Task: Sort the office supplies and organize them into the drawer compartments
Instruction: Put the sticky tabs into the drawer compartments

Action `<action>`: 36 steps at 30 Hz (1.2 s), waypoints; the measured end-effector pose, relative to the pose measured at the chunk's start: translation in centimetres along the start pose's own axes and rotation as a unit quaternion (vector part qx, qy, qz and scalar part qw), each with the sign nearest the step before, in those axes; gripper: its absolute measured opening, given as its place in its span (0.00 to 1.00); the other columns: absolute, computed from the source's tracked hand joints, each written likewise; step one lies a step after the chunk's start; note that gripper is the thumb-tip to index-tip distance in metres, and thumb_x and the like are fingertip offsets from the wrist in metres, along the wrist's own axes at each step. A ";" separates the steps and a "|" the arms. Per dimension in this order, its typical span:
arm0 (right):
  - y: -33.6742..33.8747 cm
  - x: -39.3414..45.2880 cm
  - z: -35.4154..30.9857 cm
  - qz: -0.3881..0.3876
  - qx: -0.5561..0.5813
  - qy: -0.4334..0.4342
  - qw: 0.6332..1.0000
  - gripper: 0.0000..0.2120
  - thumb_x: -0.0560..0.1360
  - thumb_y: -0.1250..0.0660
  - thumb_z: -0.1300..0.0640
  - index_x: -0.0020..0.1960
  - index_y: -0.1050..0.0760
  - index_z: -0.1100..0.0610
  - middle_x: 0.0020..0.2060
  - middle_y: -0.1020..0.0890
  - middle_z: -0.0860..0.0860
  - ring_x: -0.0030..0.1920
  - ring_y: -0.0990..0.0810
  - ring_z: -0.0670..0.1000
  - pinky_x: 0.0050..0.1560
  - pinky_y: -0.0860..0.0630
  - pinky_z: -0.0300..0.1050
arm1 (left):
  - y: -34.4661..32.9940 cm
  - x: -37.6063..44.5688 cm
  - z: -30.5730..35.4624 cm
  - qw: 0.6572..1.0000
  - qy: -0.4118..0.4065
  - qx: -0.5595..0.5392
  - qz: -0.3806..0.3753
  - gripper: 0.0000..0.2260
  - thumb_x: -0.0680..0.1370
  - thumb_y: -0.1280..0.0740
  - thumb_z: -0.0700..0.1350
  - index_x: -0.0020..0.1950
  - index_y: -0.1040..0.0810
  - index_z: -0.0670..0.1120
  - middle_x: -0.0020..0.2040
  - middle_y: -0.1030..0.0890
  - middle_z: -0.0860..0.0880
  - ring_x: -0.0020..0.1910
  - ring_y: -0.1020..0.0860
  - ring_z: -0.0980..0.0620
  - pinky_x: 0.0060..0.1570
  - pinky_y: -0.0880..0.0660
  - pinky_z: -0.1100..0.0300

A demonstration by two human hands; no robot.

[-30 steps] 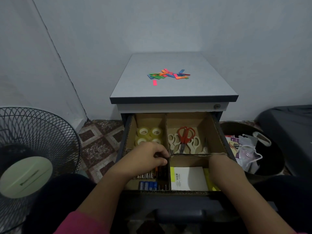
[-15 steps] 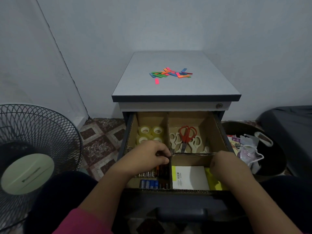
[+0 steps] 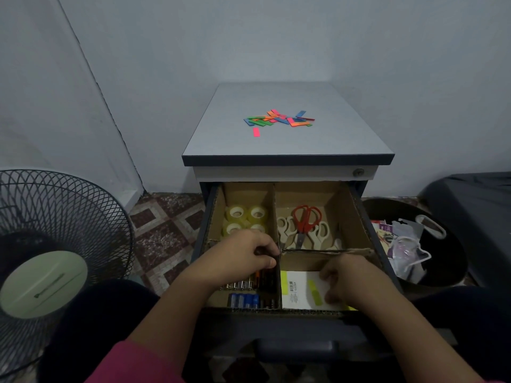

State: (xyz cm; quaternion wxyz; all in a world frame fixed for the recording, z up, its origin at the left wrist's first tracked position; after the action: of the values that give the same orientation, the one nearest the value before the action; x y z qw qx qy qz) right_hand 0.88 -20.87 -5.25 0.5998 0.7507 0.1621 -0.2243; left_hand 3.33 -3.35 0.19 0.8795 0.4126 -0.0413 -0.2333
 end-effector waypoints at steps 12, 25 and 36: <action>-0.3 -0.3 -2.2 0.053 -0.019 0.047 0.997 0.23 0.68 0.25 0.52 0.61 0.25 0.43 0.55 0.22 0.45 0.54 0.23 0.48 0.55 0.23 0.45 | 0.1 -0.1 0.1 1.000 0.003 -0.007 0.004 0.08 0.76 0.30 0.45 0.55 0.19 0.52 0.47 0.24 0.60 0.49 0.24 0.61 0.50 0.27 0.67; -0.2 0.0 -4.3 0.088 -0.066 0.085 0.990 0.16 0.72 0.30 0.51 0.60 0.22 0.47 0.54 0.20 0.49 0.54 0.21 0.52 0.52 0.23 0.46 | 0.1 0.0 0.1 1.000 0.003 -0.019 0.011 0.07 0.75 0.30 0.45 0.53 0.19 0.52 0.46 0.24 0.61 0.47 0.24 0.62 0.50 0.26 0.66; -0.1 -0.2 -6.0 0.124 -0.094 0.134 0.979 0.15 0.74 0.33 0.52 0.60 0.23 0.44 0.55 0.20 0.48 0.57 0.22 0.52 0.53 0.24 0.45 | 0.0 0.2 -0.1 0.999 0.013 -0.024 0.015 0.06 0.75 0.30 0.45 0.51 0.19 0.52 0.46 0.24 0.60 0.47 0.24 0.61 0.49 0.25 0.65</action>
State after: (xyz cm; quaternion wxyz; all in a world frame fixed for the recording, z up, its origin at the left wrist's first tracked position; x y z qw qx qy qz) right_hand 1.52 -15.03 -4.12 0.6638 0.7284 0.1670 -0.0295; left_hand 3.53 -3.38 0.08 0.8933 0.3933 -0.0307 -0.2153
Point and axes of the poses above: each hand's wrist, its own x-axis towards the middle knuckle, its own y-axis out of the back of the hand, z = x × y, the point moved 10 cm from there along x, towards the middle knuckle
